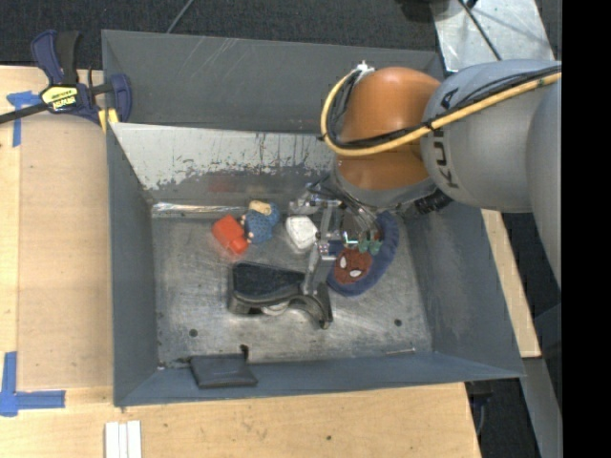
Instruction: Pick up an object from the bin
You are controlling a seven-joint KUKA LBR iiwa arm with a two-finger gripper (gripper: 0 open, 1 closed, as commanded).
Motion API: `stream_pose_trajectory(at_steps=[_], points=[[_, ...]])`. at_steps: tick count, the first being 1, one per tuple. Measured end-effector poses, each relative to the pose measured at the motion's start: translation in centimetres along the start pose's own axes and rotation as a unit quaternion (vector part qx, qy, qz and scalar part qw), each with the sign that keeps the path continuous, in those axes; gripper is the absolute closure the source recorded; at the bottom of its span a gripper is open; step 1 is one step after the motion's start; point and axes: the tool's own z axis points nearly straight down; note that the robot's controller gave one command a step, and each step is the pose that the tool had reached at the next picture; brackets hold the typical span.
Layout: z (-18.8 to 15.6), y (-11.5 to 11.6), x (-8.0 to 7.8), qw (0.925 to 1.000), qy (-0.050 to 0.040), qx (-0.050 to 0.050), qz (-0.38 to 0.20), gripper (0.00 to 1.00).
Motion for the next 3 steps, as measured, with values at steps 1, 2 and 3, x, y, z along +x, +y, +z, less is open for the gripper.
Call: stream_pose_trajectory(at_steps=[1, 2, 3], points=[[2.1, 0.9, 0.0, 0.9981, -0.0058, 0.002, 0.062, 0.0], [2.4, 1.0, 0.4, 0.998, -0.0067, 0.003, 0.063, 0.0], [2.8, 1.7, 1.3, 0.9833, -0.0006, 0.0, 0.182, 0.0]])
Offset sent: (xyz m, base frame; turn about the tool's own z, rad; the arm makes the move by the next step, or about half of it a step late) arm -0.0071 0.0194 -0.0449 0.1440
